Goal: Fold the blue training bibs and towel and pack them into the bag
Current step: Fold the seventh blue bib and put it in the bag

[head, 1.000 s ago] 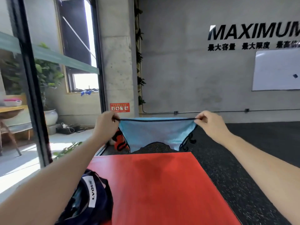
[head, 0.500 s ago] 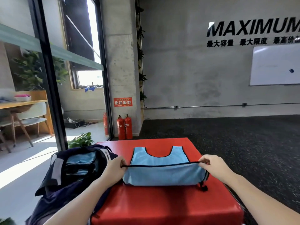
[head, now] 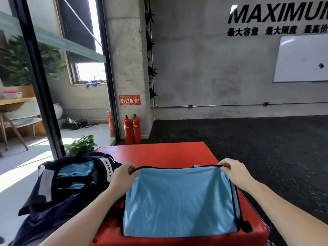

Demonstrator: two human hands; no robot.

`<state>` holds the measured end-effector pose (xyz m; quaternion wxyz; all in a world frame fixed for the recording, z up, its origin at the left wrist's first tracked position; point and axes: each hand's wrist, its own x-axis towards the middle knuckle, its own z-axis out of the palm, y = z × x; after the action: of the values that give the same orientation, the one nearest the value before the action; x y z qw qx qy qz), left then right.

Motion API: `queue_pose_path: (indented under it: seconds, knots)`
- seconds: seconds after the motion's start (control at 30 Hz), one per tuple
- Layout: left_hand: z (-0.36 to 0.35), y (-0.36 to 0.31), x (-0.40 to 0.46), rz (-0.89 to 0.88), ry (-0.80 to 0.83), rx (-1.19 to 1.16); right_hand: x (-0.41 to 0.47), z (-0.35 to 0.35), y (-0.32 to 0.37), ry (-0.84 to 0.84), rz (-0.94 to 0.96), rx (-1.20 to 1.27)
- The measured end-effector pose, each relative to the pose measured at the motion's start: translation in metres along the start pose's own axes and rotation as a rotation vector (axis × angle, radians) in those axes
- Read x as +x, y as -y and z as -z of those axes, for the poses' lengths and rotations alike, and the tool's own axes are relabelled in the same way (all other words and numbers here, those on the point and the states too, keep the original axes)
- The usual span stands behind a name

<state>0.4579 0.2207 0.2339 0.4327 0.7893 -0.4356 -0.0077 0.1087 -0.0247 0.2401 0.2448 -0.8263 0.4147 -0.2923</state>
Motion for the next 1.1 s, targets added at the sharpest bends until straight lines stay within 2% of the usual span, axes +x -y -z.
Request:
queue_pose_path:
  seconds: [0.3, 0.57, 0.73, 0.97, 1.1]
  knots:
    - [-0.077, 0.056, 0.053, 0.078, 0.008, 0.018, 0.067, -0.076, -0.064, 0.03, -0.083, 0.049]
    - [-0.128, 0.111, 0.061, 0.171, 0.115, 0.103, 0.075, -0.126, -0.109, 0.122, -0.167, 0.026]
    - [-0.13, 0.118, 0.053, 0.157, 0.117, 0.137, 0.071, -0.123, -0.115, 0.146, -0.19, 0.021]
    - [-0.11, 0.106, 0.024, 0.191, 0.204, 0.16, 0.038, -0.101, -0.108, 0.179, -0.216, 0.024]
    - [-0.098, 0.084, 0.015, 0.175, 0.15, 0.141, 0.028, -0.089, -0.098, 0.124, -0.204, 0.053]
